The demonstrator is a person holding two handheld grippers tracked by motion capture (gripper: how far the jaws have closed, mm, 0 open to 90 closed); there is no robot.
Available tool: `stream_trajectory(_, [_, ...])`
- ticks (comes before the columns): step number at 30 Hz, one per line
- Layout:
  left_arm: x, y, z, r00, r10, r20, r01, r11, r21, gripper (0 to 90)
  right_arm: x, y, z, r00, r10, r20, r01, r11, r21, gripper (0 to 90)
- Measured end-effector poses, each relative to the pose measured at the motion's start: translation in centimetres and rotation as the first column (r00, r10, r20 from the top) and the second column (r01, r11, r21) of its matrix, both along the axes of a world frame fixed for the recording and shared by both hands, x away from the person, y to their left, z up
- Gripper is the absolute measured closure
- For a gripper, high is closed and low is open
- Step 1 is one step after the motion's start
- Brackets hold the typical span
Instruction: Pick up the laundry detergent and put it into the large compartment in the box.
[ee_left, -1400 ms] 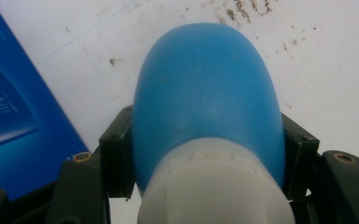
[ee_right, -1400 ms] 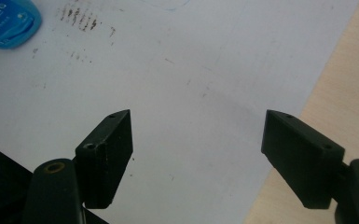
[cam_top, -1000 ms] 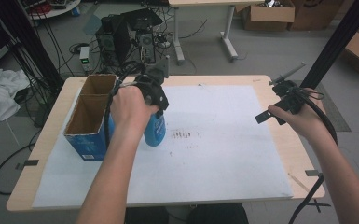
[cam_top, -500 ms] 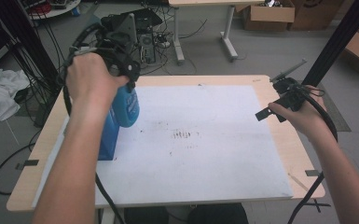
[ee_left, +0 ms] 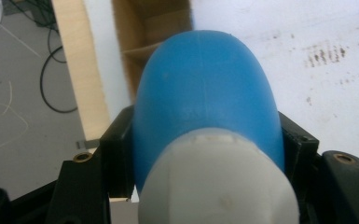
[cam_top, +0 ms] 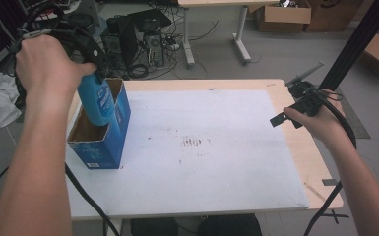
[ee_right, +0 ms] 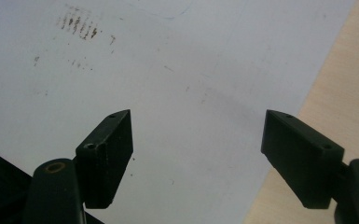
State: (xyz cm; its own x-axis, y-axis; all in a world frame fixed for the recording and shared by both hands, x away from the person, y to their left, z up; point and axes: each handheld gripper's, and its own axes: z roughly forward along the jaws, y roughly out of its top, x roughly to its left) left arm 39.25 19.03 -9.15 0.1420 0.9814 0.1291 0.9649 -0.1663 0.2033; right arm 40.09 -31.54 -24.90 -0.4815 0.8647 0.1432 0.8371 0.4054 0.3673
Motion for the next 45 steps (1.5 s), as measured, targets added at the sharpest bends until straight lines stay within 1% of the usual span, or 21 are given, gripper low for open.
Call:
stream_trajectory(1, [0.1,0.4,0.0,0.9999,0.013,0.0,-0.013,0.9999,0.002,38.0,0.0,0.0,0.0,1.0,-0.001,-0.001,0.001,1.0,-0.001,25.2])
stream_trajectory(6, [0.4,1.8,-0.5,0.9991,0.042,-0.005,-0.042,0.9991,0.007,38.0,0.0,0.0,0.2,1.0,-0.004,0.001,0.004,1.0,-0.006,25.4])
stream_trajectory(7, [0.5,2.0,-0.7,0.9992,0.04,-0.006,-0.04,0.9992,0.007,38.0,0.0,-0.1,0.2,1.0,-0.002,0.002,0.002,1.0,-0.006,25.4])
stream_trajectory(11, [0.8,2.8,-1.8,0.998,0.062,-0.013,-0.062,0.9981,0.001,38.0,0.0,-0.1,0.2,1.0,-0.009,0.001,0.009,0.9999,-0.006,25.4])
stream_trajectory(12, [0.9,3.0,-2.1,0.9974,0.068,-0.021,-0.068,0.9977,0.0,38.0,0.0,-0.2,0.2,1.0,-0.006,0.002,0.006,0.9999,-0.008,25.4])
stream_trajectory(13, [1.0,3.1,-2.5,0.9976,0.064,-0.026,-0.064,0.9979,-0.001,38.0,0.0,-0.2,0.1,1.0,-0.006,0.002,0.006,0.9999,-0.009,25.4])
stream_trajectory(17, [1.4,3.7,-4.4,0.996,0.075,-0.048,-0.076,0.997,-0.016,38.0,0.0,-0.1,-0.2,0.9999,-0.011,-0.005,0.011,0.9999,-0.009,25.4])
stream_trajectory(18, [1.5,3.8,-5.0,0.9951,0.076,-0.063,-0.077,0.9969,-0.016,38.0,0.1,-0.1,-0.2,1.0,-0.008,-0.006,0.008,0.9999,-0.011,25.4])
stream_trajectory(19, [1.7,3.9,-5.6,0.995,0.075,-0.067,-0.076,0.9969,-0.02,38.0,0.1,-0.1,-0.3,0.9999,-0.008,-0.009,0.008,0.9999,-0.009,25.4])
stream_trajectory(27, [2.5,4.5,-9.7,0.9887,0.087,-0.122,-0.091,0.9954,-0.029,38.1,0.2,0.0,-0.7,0.9999,-0.005,-0.015,0.005,0.9998,-0.017,25.5])
stream_trajectory(29, [2.7,4.6,-10.7,0.9883,0.089,-0.124,-0.094,0.995,-0.034,38.0,0.2,0.0,-0.8,0.9999,-0.005,-0.016,0.004,0.9998,-0.018,25.5])
stream_trajectory(30, [2.8,4.6,-11.2,0.987,0.086,-0.136,-0.09,0.9956,-0.028,38.0,0.3,0.1,-0.9,0.9999,-0.005,-0.016,0.005,0.9998,-0.018,25.5])
stream_trajectory(32, [3.0,4.6,-11.9,0.9861,0.086,-0.142,-0.09,0.9956,-0.024,38.1,0.3,0.1,-0.9,0.9999,-0.004,-0.017,0.004,0.9998,-0.019,25.5])
stream_trajectory(36, [3.3,4.7,-13.7,0.9834,0.087,-0.159,-0.093,0.9953,-0.029,38.1,0.4,0.1,-1.1,0.9998,-0.006,-0.02,0.006,0.9997,-0.023,25.5])
stream_trajectory(38, [3.4,4.8,-14.4,0.9806,0.09,-0.174,-0.097,0.9948,-0.032,38.0,0.4,0.1,-1.2,0.9998,-0.006,-0.021,0.006,0.9997,-0.024,25.5])
stream_trajectory(39, [3.5,4.8,-14.8,0.9808,0.092,-0.172,-0.099,0.9946,-0.033,38.1,0.5,0.1,-1.3,0.9997,-0.005,-0.024,0.004,0.9996,-0.026,25.5])
stream_trajectory(40, [3.6,4.8,-15.3,0.9773,0.095,-0.189,-0.102,0.9944,-0.028,38.1,0.5,0.2,-1.4,0.9996,-0.006,-0.028,0.005,0.9997,-0.025,25.5])
stream_trajectory(42, [3.6,4.9,-15.9,0.9771,0.093,-0.191,-0.1,0.9947,-0.026,38.1,0.5,0.2,-1.5,0.9996,-0.006,-0.029,0.005,0.9996,-0.028,25.5])
stream_trajectory(43, [3.7,4.9,-16.3,0.9742,0.092,-0.206,-0.099,0.9949,-0.02,38.1,0.5,0.3,-1.5,0.9995,-0.006,-0.03,0.005,0.9996,-0.027,25.5])
stream_trajectory(44, [3.7,4.9,-16.5,0.9742,0.09,-0.207,-0.096,0.9952,-0.02,38.1,0.6,0.3,-1.6,0.9995,-0.003,-0.03,0.002,0.9996,-0.029,25.5])
stream_trajectory(45, [3.8,4.9,-17.0,0.9711,0.096,-0.219,-0.102,0.9946,-0.019,38.1,0.6,0.3,-1.6,0.9995,-0.003,-0.03,0.002,0.9996,-0.029,25.5])
